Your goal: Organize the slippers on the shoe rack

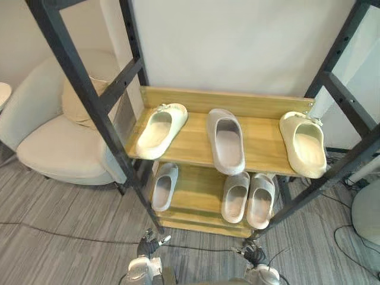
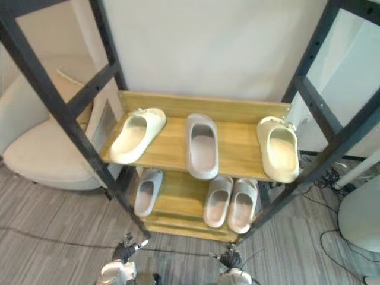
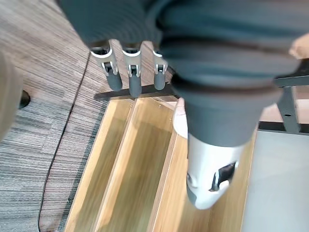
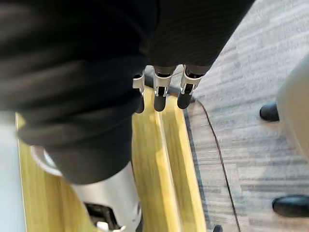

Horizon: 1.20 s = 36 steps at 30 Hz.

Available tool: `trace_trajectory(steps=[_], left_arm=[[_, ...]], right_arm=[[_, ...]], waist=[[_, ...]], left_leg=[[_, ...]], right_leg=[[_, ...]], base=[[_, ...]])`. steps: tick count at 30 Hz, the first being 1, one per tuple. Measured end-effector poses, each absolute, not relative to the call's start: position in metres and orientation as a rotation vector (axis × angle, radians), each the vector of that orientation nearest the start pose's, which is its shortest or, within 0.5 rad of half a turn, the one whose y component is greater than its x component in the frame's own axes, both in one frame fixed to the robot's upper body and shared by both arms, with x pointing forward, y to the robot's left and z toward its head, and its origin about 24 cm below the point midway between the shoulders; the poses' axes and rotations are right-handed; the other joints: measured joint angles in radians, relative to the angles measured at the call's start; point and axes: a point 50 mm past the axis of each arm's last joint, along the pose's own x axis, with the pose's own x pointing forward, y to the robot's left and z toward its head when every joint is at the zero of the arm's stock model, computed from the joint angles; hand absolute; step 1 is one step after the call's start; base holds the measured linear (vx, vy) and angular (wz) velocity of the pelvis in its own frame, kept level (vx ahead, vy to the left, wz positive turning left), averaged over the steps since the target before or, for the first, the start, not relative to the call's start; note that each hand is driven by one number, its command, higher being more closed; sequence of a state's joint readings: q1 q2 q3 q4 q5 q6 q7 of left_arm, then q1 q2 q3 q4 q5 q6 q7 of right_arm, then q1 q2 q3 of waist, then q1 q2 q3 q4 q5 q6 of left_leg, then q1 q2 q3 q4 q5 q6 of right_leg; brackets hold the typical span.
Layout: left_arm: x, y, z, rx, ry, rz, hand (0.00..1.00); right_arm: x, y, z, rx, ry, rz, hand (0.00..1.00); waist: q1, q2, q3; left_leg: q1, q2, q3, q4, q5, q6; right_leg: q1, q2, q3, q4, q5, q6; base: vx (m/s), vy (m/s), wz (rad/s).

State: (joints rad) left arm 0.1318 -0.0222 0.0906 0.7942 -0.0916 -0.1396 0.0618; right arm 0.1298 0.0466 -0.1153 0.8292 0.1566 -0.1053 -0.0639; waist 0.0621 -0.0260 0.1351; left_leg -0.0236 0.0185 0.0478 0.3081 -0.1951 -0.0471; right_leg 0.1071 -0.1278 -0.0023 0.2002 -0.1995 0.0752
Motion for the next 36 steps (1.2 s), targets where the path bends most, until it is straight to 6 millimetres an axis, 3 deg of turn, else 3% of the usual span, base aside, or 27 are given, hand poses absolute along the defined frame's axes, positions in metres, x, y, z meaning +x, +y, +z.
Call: trace_trajectory(steps=[4, 9, 20, 28, 36], left_arm=[[0.134, 0.168, -0.134, -0.113, 0.789, 0.225, 0.00], [0.129, 0.167, -0.139, -0.112, 0.821, 0.223, 0.00], [0.126, 0.166, -0.141, -0.136, 0.836, 0.242, 0.00], [0.122, 0.170, -0.137, -0.129, 0.811, 0.271, 0.00], [0.119, 0.168, -0.135, -0.125, 0.802, 0.260, 0.00]], right_arm=[[0.124, -0.160, -0.142, 0.212, 0.855, -0.270, 0.00], [0.119, -0.165, -0.144, 0.199, 0.869, -0.280, 0.00], [0.112, -0.173, -0.143, 0.195, 0.860, -0.331, 0.00], [0.119, -0.186, -0.108, 0.170, 0.649, -0.381, 0.00], [0.124, -0.198, -0.070, 0.126, 0.459, -0.423, 0.00]], waist=[[0.004, -0.002, -0.006], [0.000, 0.007, -0.024], [-0.004, 0.007, -0.035], [-0.008, 0.004, -0.034], [-0.017, 0.008, -0.042]], left_leg=[[0.063, -0.017, 0.028, -0.065, 0.000, 0.006], [0.086, -0.006, 0.027, -0.098, 0.005, 0.003], [0.135, 0.022, 0.026, -0.225, 0.087, -0.022], [0.130, 0.037, 0.077, -0.253, 0.095, -0.024], [0.130, 0.044, 0.081, -0.228, 0.089, -0.031]], right_leg=[[0.021, -0.018, 0.015, -0.019, -0.001, 0.002], [0.037, -0.003, 0.015, -0.051, -0.001, 0.004], [0.032, 0.030, 0.020, -0.075, 0.027, -0.012], [-0.007, 0.038, 0.069, -0.081, 0.050, -0.006], [-0.019, 0.045, 0.076, -0.048, 0.031, -0.006]], base=[[0.13, 0.081, -0.19], [0.06, -0.045, -0.08], [-0.05, -0.051, -0.03], [-0.09, 0.000, -0.18], [0.04, -0.014, -0.03]])
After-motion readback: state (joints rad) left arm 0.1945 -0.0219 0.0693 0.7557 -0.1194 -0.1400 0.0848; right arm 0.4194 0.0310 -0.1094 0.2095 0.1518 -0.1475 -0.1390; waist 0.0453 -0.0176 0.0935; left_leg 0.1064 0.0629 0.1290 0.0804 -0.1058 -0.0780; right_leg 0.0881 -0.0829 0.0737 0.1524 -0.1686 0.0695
